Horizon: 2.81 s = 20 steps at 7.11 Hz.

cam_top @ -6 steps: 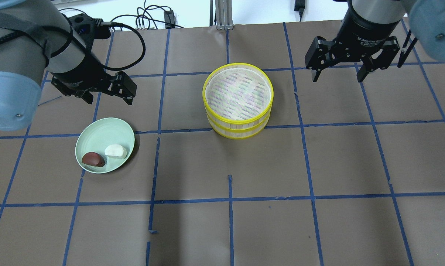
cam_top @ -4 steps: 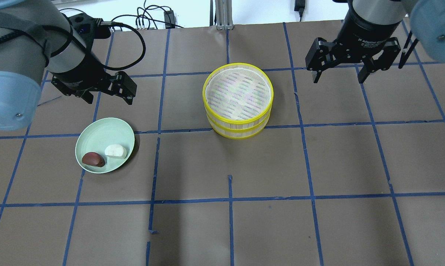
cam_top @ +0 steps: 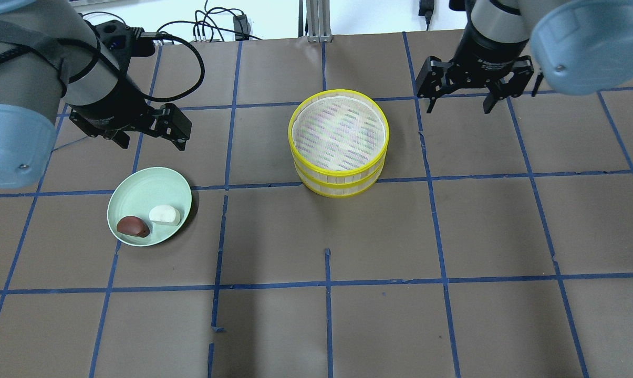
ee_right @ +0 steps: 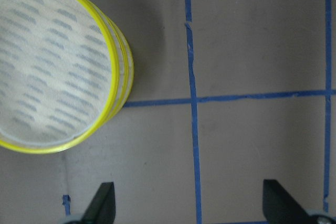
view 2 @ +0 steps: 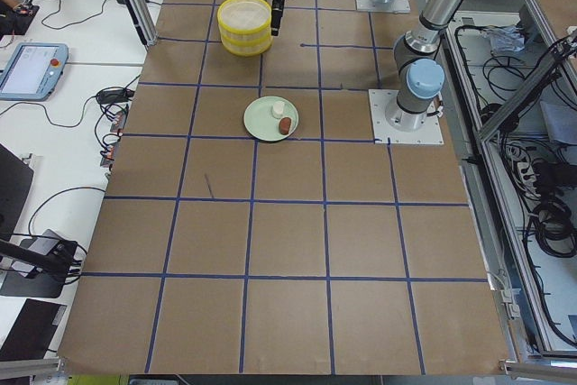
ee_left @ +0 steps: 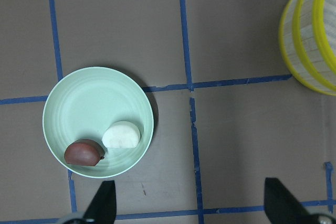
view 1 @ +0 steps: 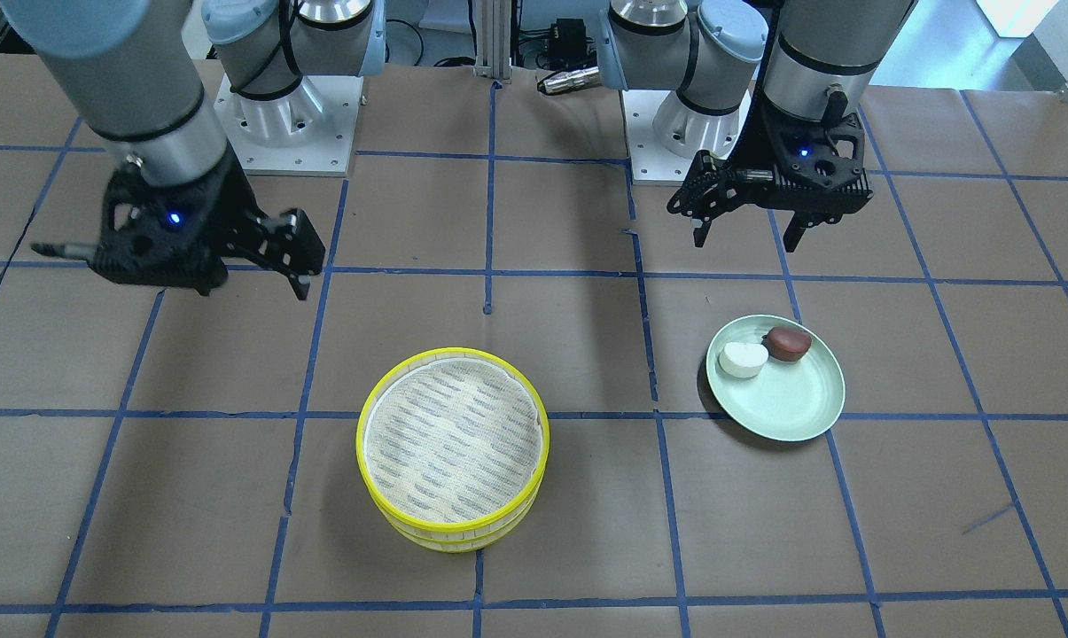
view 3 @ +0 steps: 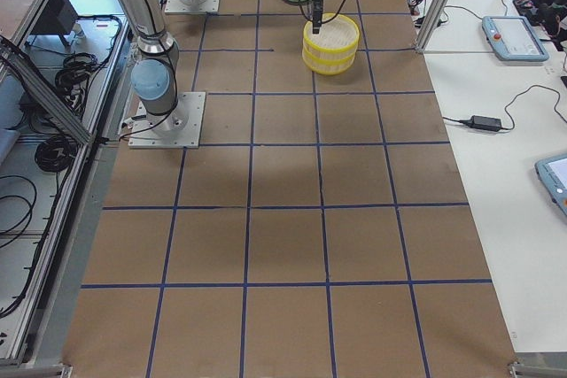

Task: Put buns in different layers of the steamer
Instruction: 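Move the right gripper toward the yellow steamer's top layer rim, then grasp the top steamer layer rim with the right gripper while left gripper lowers toward plate, then lift the top layer beside the bottom layer with right gripper while left grasps white bun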

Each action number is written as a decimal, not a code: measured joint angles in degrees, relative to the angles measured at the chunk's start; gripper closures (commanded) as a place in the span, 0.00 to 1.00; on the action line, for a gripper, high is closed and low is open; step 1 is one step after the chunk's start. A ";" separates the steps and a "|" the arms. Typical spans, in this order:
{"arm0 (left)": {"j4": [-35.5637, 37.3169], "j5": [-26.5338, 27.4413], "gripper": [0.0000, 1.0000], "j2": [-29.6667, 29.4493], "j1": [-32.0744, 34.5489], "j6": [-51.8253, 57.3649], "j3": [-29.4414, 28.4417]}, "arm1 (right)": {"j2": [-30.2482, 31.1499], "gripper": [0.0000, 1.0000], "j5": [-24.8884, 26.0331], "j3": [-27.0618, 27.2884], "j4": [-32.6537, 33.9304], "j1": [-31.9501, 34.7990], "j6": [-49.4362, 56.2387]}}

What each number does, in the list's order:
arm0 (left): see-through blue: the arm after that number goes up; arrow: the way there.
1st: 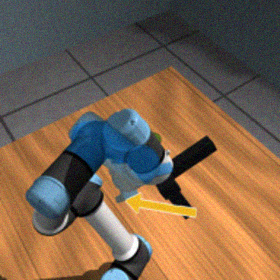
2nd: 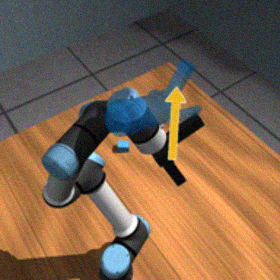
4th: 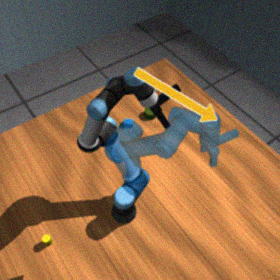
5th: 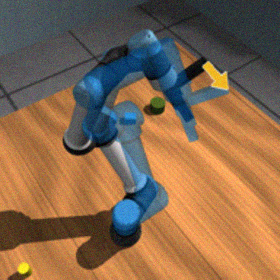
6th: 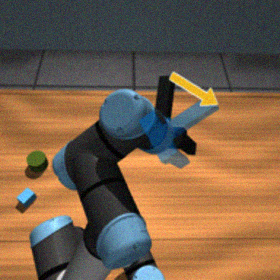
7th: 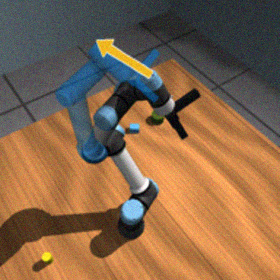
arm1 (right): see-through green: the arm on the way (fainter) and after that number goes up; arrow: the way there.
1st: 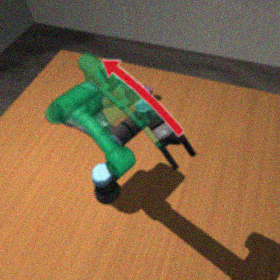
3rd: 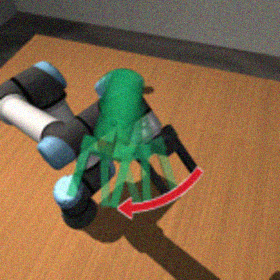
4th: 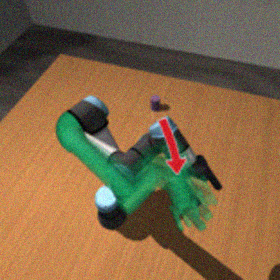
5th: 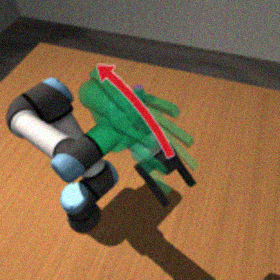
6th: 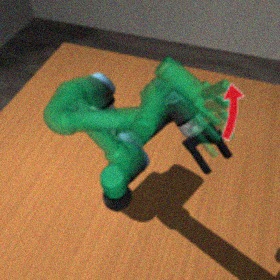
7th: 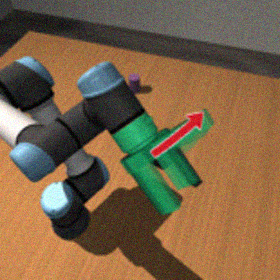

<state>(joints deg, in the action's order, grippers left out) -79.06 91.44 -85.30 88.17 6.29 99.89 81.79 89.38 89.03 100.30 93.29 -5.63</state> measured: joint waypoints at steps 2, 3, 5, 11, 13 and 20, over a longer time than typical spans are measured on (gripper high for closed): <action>0.10 -0.03 0.00 -0.10 -0.65 2.06 0.18 | -9.52 0.01 0.02 -0.09 11.14 2.90 -3.51; 0.11 0.06 0.00 -0.14 -0.75 2.58 0.23 | -13.51 0.02 0.01 -0.13 14.78 3.33 -4.35; 0.04 0.33 0.00 -0.07 -0.75 2.52 0.05 | -17.60 0.36 -0.08 0.12 17.76 3.53 -4.80; 6.26 0.88 0.00 -4.93 -7.35 9.07 4.97 | -17.69 0.91 -1.76 0.43 18.44 3.37 -5.16; 14.24 3.32 0.00 -12.38 -10.21 11.47 8.39 | -14.39 0.91 -0.78 0.35 15.90 2.42 -2.06; 18.81 3.98 0.80 -20.72 -10.82 9.03 14.60 | -12.77 0.91 0.87 0.55 12.45 -13.62 24.27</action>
<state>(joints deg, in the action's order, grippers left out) -60.25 95.42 -106.02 77.34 15.31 114.49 69.02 90.25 89.58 112.75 79.67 18.64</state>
